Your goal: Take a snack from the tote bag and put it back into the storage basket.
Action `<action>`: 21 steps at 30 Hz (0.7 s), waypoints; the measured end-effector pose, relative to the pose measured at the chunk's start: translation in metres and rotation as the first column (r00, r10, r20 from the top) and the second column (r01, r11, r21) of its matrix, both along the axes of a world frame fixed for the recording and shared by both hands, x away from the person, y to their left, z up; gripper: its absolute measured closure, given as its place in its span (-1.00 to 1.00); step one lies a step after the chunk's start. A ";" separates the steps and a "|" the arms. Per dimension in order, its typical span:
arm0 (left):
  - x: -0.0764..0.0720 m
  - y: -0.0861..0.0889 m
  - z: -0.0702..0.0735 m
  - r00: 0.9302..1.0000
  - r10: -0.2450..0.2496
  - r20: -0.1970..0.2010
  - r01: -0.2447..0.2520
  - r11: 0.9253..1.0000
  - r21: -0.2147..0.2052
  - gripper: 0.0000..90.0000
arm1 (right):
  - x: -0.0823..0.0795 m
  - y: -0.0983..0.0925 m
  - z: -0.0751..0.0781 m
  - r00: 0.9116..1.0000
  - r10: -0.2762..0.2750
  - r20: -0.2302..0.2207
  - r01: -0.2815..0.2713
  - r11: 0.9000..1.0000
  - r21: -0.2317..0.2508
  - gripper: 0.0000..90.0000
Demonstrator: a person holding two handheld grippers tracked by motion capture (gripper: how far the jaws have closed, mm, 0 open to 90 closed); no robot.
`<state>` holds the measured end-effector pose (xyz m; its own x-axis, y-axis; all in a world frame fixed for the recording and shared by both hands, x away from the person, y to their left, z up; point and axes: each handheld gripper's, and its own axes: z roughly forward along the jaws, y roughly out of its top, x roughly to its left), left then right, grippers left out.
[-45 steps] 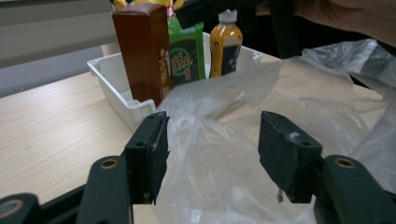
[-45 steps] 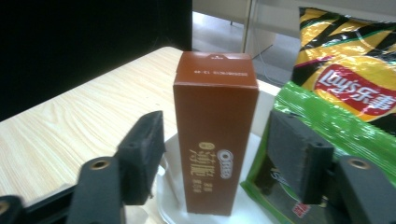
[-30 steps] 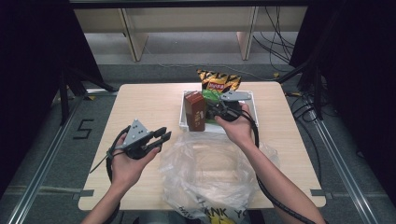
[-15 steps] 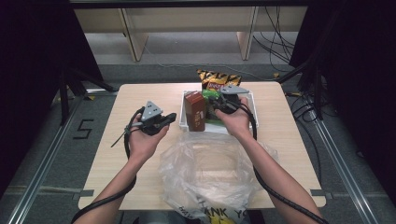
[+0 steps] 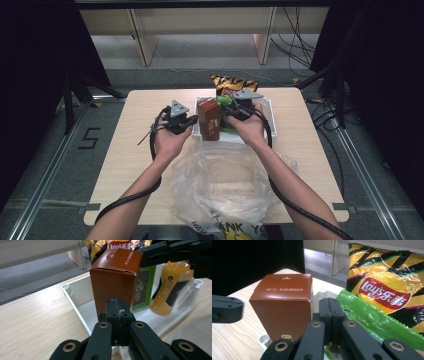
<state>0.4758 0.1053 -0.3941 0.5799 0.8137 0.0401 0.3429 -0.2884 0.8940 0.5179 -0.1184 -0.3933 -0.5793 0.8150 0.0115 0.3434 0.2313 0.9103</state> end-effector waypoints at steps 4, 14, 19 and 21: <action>0.004 -0.005 0.000 1.000 0.023 -0.006 -0.023 1.000 -0.019 0.99 | -0.001 0.002 0.000 1.000 0.001 0.003 -0.001 1.000 -0.005 1.00; 0.012 -0.008 0.001 0.999 0.030 -0.018 -0.030 0.999 0.016 0.99 | 0.000 0.007 0.000 1.000 0.006 0.000 -0.006 1.000 0.004 1.00; 0.015 -0.012 0.001 0.999 0.042 -0.018 -0.042 0.999 0.009 0.99 | -0.001 0.007 0.001 1.000 0.011 0.009 -0.011 1.000 -0.008 1.00; 0.016 -0.011 0.002 0.999 0.036 -0.013 -0.035 0.999 0.029 0.99 | -0.002 0.008 0.001 1.000 0.007 0.010 -0.007 1.000 0.006 1.00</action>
<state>0.4923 0.0945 -0.3925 0.5514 0.8324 0.0559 0.3655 -0.3013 0.8807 0.5155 -0.1108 -0.3926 -0.5855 0.8106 0.0110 0.3327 0.2279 0.9151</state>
